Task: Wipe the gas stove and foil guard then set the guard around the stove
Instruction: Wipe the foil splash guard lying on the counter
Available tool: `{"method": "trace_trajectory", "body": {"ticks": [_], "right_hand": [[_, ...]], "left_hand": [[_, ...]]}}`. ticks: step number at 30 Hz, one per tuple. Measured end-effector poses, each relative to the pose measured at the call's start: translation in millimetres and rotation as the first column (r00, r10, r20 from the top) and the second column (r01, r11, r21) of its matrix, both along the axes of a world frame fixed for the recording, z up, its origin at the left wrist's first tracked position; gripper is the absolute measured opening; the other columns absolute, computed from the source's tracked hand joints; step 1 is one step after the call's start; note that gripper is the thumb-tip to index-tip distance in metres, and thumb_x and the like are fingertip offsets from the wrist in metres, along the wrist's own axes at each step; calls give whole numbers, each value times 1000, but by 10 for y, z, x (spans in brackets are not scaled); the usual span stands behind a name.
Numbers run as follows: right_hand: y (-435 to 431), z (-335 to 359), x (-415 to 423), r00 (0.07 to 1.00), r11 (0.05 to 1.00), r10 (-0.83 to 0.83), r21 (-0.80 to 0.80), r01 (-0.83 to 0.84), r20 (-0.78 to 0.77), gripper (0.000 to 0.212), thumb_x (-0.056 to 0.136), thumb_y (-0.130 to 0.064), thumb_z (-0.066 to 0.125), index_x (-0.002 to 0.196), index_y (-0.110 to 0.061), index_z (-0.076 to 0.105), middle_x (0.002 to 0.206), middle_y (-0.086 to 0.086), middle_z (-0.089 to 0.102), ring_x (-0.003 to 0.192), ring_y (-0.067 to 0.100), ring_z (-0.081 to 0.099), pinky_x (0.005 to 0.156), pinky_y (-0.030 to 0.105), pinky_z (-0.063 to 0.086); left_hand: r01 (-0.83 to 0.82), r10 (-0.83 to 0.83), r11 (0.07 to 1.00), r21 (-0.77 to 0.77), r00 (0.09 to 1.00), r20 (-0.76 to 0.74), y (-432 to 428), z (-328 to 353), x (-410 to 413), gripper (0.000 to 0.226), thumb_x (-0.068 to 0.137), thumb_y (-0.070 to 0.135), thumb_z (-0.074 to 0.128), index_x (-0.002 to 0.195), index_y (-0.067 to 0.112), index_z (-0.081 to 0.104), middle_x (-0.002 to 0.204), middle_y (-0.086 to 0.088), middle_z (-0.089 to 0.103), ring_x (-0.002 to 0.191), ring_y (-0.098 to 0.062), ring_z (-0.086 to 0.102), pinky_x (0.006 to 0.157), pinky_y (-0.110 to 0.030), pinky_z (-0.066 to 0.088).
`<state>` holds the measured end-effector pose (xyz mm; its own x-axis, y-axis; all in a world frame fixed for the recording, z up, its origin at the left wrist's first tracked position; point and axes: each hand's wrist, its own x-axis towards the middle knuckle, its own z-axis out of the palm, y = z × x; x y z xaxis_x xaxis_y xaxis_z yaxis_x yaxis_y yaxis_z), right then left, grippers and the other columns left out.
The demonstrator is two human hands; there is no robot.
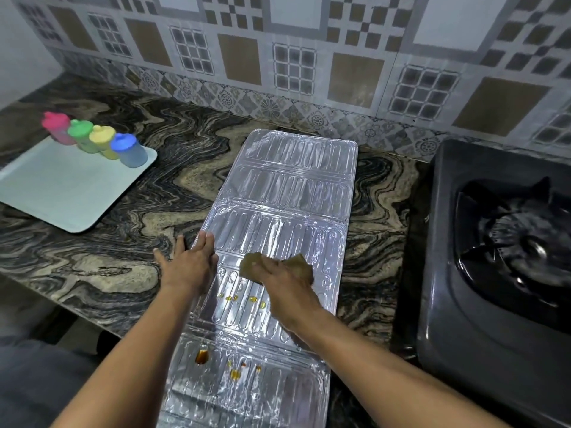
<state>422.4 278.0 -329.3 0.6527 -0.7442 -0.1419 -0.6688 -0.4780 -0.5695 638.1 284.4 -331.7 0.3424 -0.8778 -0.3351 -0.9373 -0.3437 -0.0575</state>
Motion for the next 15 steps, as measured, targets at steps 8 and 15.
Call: {"method": "trace_trajectory", "body": {"ticks": [8,15], "right_hand": [[-254,473,125,903,923,-199,382,42,380,39,94,9,42,109,-14,70,92,-24,73,80,-17,65,79,2,44],[-878,426,518,994,983,34,-183,-15,100,50,94,4,48,141,-10,53,146,10,49,125,34,51,103,46,45]], "left_hand": [[10,-10,1000,7,1000,-12,7,42,5,56,103,43,23,155,31,5,164,14,4,150,-34,3,107,-77,7],[14,-14,1000,-8,1000,-6,14,22,20,56,103,46,18,155,31,4,164,13,6,150,-34,4,107,-76,7]]}}
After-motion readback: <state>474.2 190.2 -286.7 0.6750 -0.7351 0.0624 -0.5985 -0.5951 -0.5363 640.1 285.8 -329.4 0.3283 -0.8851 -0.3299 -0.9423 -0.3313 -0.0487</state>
